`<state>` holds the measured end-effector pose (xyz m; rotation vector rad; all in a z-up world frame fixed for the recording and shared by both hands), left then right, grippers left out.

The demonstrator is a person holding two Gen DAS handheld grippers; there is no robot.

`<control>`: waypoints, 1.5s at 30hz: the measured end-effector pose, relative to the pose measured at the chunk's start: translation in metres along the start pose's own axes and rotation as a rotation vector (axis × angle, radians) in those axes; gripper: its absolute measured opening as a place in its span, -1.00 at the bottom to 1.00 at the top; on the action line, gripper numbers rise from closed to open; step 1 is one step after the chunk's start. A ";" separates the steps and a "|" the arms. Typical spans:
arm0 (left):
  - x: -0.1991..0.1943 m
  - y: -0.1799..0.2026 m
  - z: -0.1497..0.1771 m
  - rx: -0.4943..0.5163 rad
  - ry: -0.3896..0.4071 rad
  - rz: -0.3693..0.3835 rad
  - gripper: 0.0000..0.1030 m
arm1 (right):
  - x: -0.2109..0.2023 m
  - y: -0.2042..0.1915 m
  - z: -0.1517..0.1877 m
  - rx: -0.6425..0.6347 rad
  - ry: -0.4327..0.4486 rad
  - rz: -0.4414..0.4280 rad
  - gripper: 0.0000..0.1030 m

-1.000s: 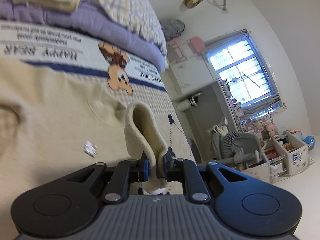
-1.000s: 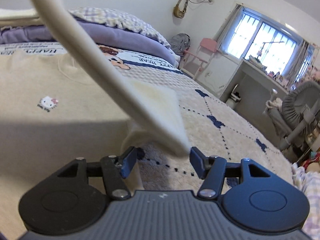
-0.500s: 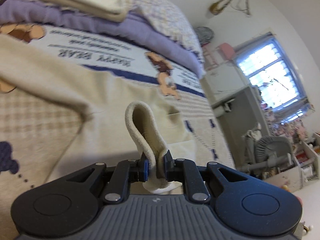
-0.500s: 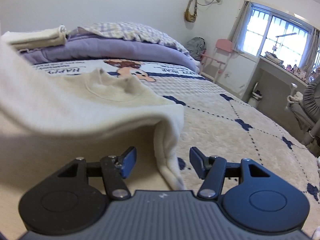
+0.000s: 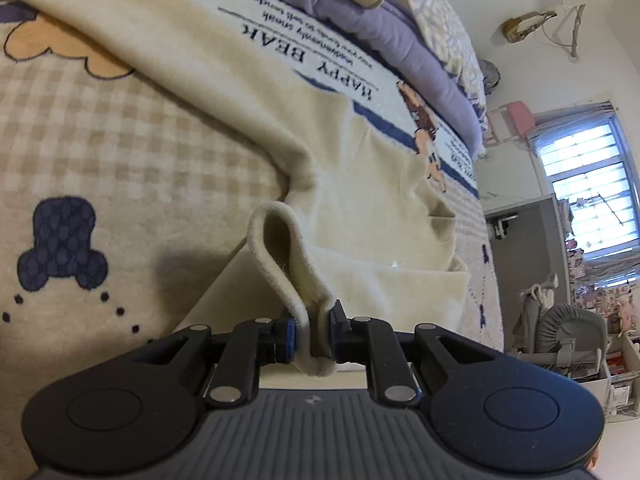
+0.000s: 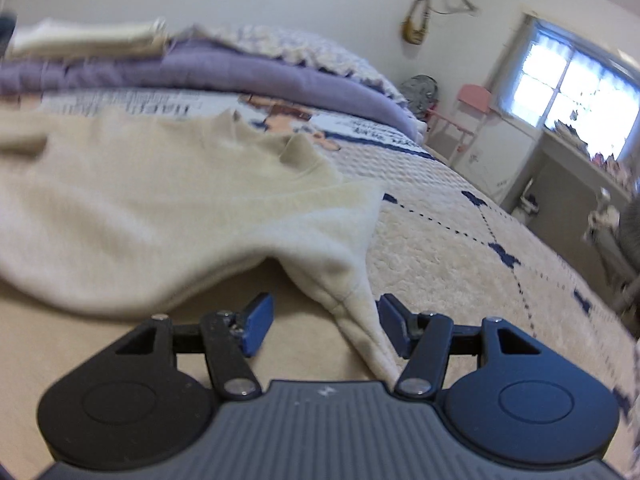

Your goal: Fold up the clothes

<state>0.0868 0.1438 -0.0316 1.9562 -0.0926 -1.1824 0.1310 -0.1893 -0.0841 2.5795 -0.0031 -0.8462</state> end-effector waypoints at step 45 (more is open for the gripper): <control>0.021 0.015 0.071 0.312 -0.076 -0.074 -0.42 | 0.007 0.055 -0.016 0.232 0.063 -0.114 -0.84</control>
Point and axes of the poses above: each gripper's, at about its wrist camera, not at the fingertips, and x roughly the way its jaws point, y to its right, z to its underside, the point moved 8 cm from there along x, roughly the way its jaws point, and after that the axes turned 1 degree about -x, right-handed, at the moved point
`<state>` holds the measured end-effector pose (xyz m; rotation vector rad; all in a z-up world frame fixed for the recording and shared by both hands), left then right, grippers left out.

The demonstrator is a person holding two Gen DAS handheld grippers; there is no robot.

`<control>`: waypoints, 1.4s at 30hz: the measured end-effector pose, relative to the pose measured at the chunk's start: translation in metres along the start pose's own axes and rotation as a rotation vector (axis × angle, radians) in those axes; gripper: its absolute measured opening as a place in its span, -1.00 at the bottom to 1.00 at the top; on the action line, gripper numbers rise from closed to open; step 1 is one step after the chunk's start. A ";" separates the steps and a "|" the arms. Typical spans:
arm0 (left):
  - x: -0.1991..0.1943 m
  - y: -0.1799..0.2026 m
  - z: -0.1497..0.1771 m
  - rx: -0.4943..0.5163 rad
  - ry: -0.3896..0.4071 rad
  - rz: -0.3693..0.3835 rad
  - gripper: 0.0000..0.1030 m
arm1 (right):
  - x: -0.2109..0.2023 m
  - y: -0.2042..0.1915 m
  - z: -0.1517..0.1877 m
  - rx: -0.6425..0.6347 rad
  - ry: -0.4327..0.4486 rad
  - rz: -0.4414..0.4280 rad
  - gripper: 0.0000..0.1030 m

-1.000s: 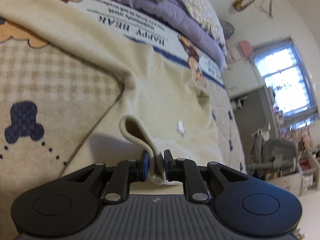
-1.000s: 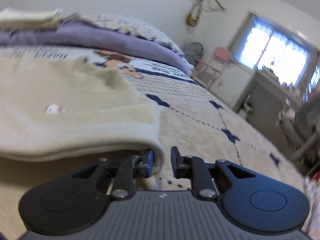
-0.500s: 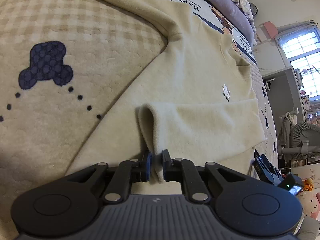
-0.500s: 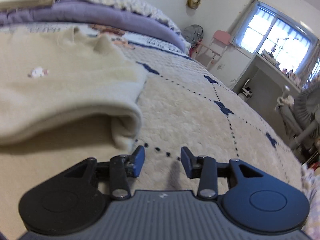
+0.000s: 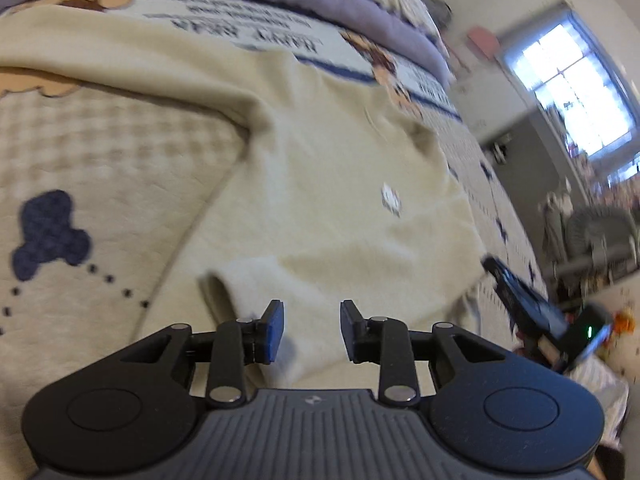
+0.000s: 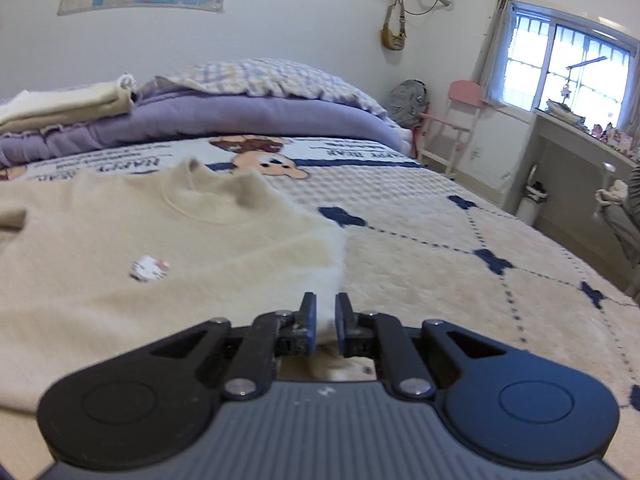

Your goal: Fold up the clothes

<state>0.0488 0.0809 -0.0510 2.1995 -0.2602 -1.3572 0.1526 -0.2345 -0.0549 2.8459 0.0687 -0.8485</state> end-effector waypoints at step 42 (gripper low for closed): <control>-0.085 -0.236 -0.141 -0.545 0.730 -0.297 0.61 | -0.076 -0.068 0.015 -0.014 -0.027 -0.095 -0.11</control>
Point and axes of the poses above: each gripper's, at about its wrist camera, not at the fingertips, and x roughly the way its jaws point, y to its right, z to its underside, the point moved 8 cm from there along x, roughly the way its jaws point, and after that the axes turned 1 degree about -x, right-handed, at the moved point
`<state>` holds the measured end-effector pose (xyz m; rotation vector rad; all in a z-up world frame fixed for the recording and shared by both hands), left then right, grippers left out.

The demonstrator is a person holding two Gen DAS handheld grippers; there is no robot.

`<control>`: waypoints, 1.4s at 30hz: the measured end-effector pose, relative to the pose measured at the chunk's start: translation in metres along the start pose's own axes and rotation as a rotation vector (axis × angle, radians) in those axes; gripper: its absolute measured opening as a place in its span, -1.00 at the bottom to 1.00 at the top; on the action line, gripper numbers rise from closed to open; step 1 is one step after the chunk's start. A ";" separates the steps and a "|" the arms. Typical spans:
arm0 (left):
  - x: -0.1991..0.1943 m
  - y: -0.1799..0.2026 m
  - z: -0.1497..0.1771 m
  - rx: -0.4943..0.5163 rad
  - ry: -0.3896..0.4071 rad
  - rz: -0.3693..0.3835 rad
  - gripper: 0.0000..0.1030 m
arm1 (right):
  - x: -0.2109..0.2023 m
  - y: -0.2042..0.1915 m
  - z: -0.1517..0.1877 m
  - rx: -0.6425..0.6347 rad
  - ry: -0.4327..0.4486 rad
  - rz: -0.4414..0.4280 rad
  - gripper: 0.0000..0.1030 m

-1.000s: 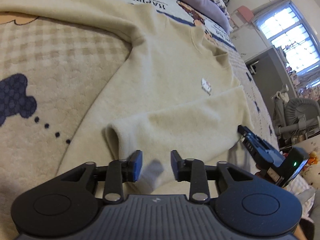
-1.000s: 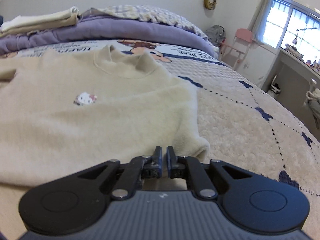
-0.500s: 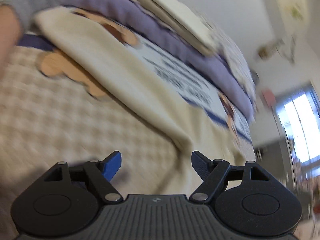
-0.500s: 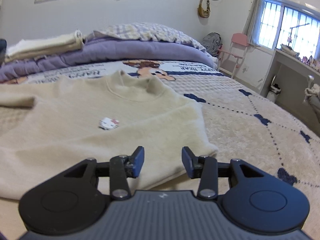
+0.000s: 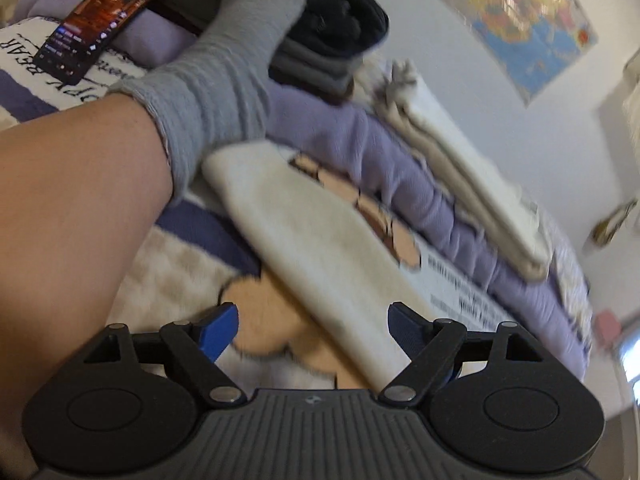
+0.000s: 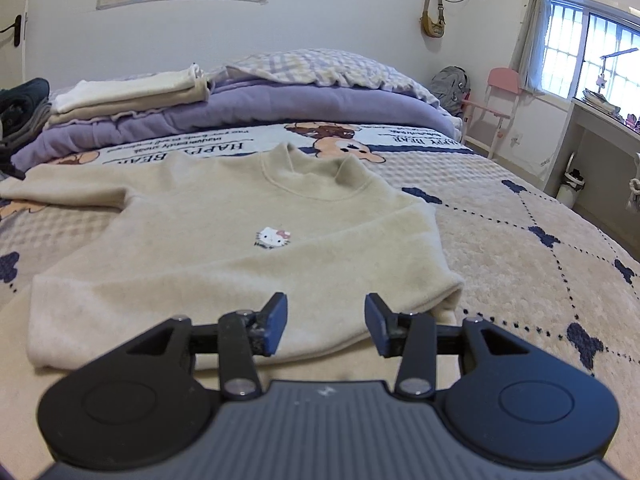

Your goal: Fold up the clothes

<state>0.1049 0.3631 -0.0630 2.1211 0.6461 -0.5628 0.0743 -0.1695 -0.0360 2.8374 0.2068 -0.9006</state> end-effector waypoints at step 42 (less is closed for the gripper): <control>0.004 0.027 -0.022 -0.144 0.142 0.336 -0.86 | -0.055 -0.042 -0.026 0.116 -0.002 -0.163 -0.01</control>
Point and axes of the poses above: each gripper's, at about its wrist camera, not at the fingertips, and x roughly the way its jaws point, y to its right, z to its underside, the point moved 8 cm from there along x, roughly the way its jaws point, and after that the axes turned 1 degree about -x, right-handed, at the moved point
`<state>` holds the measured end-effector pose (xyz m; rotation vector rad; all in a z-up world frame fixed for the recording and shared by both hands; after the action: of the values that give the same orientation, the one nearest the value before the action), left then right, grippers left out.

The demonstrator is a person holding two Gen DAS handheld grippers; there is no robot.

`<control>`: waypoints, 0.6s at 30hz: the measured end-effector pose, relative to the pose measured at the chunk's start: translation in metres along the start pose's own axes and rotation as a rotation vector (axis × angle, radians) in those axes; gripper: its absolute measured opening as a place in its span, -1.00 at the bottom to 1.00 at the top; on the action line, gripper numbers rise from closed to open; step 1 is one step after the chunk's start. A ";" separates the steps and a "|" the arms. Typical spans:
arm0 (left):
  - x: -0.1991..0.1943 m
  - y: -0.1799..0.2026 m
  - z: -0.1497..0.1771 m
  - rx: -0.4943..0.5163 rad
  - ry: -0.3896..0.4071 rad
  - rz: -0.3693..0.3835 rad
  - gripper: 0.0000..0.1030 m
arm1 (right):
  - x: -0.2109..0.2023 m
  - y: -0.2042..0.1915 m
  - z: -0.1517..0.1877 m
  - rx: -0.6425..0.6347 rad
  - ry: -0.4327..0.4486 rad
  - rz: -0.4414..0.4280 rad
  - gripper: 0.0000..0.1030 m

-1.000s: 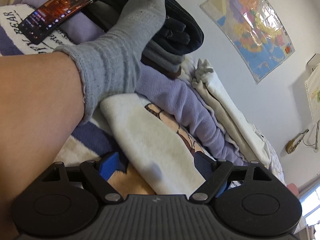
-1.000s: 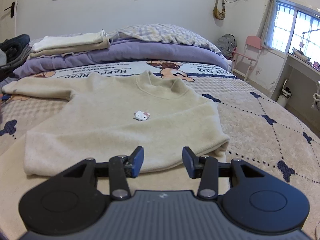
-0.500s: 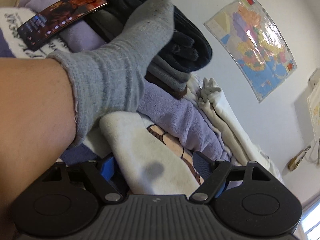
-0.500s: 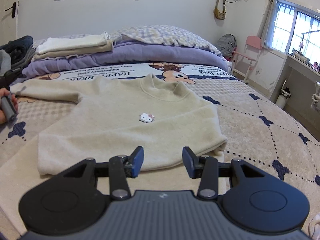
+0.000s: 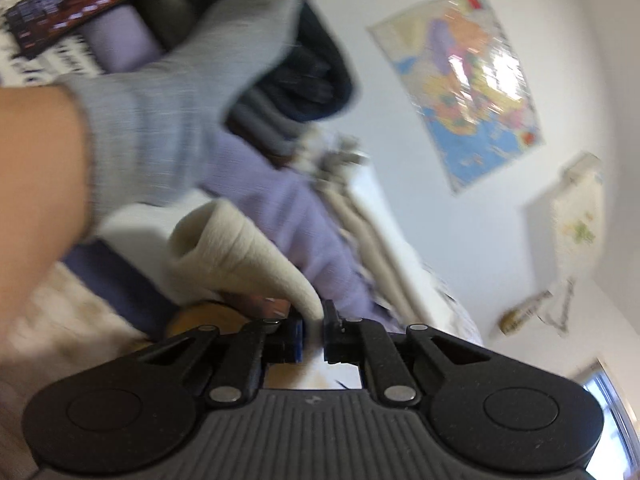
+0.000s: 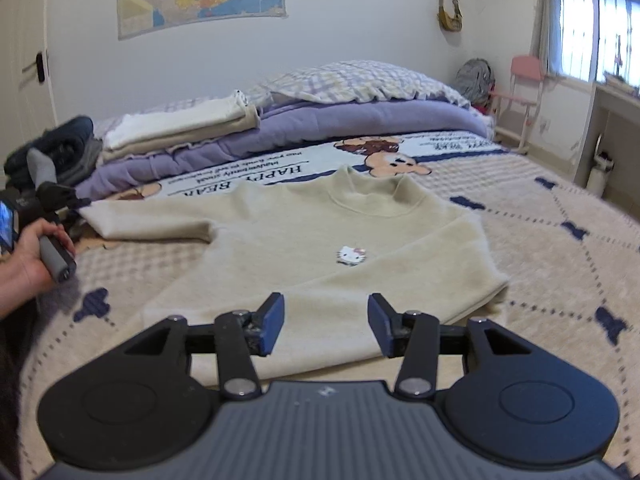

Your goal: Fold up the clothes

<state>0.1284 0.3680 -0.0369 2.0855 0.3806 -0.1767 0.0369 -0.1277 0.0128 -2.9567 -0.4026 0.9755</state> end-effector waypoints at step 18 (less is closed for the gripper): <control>-0.060 0.150 0.119 0.454 -0.237 0.453 -0.86 | 0.014 0.013 0.032 0.146 -0.122 -0.148 0.11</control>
<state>0.1262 0.1823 0.0397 2.4986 -0.3067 -0.2516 0.0321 -0.1390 -0.0223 -2.7040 -0.5196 1.1188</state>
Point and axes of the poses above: each gripper's, at about its wrist camera, not at the fingertips, and x roughly the way its jaws point, y to its right, z to its underside, the point moved 8 cm from there along x, roughly the way its jaws point, and after that the axes turned 1 degree about -x, right-handed, at the moved point
